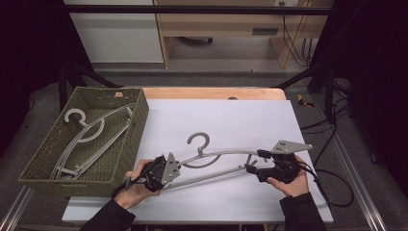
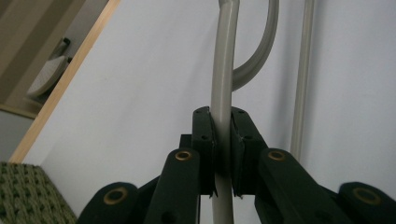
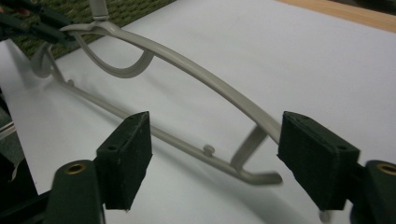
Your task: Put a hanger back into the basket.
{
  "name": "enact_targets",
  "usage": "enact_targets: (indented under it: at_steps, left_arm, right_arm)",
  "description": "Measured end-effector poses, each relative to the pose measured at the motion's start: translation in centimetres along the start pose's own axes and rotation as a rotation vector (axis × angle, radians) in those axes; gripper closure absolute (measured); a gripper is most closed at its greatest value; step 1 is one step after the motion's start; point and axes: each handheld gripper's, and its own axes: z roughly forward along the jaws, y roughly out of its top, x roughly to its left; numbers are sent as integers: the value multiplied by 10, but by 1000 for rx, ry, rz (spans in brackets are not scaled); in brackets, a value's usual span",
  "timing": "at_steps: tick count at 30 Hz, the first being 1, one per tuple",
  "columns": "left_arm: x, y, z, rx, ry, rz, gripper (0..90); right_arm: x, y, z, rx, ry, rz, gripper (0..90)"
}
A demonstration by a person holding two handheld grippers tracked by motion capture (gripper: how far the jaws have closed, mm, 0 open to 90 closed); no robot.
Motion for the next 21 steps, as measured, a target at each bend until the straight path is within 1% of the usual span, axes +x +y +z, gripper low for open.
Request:
enact_targets:
  at_steps: [1, 2, 4, 6, 7, 9, 10, 11, 13, 15, 18, 19, 20, 21]
  left_arm:
    - [1, 0, -2, 4, 5, -12, 818]
    - [2, -1, -3, 4, 10, -23, 818]
    - [5, -1, -7, 9, 22, -47, 817]
    - [9, -1, -12, 9, 33, -69, 818]
    - [12, -2, -16, 5, 34, -92, 818]
    - [18, -3, -22, 0, 38, -120, 818]
    - [21, -3, -26, -3, 37, -136, 818]
    - [25, -4, -31, -4, 35, -163, 817]
    - [31, -5, -38, -13, 39, -192, 817]
    - [37, -7, -47, -20, 44, -217, 817]
    - [47, -10, -62, -31, 74, -243, 817]
    - [49, -11, -67, -47, 84, -263, 817]
    - [52, -13, -72, -53, 92, -274, 817]
    - [55, -14, -76, -66, 98, -292, 817]
  right_arm:
    - [-2, -1, -3, -12, 1, 5, 239]
    - [-3, -2, -5, -25, -4, 20, 234]
    - [-6, -3, -8, -39, -11, 22, 226]
    - [-8, -5, -11, -50, -21, 33, 221]
    - [-9, -5, -12, -51, -20, 35, 219]
    - [-10, -7, -13, -56, -28, 42, 212]
    - [-10, -7, -14, -56, -29, 43, 206]
    - [-11, -7, -15, -55, -31, 45, 198]
    - [-12, -8, -16, -60, -44, 43, 186]
    - [-13, -8, -17, -63, -51, 52, 176]
    - [-13, -9, -17, -61, -70, 56, 150]
    - [-13, -9, -17, -64, -77, 55, 141]
    - [-13, -9, -17, -65, -78, 52, 134]
    - [-13, -9, -17, -72, -87, 64, 130]
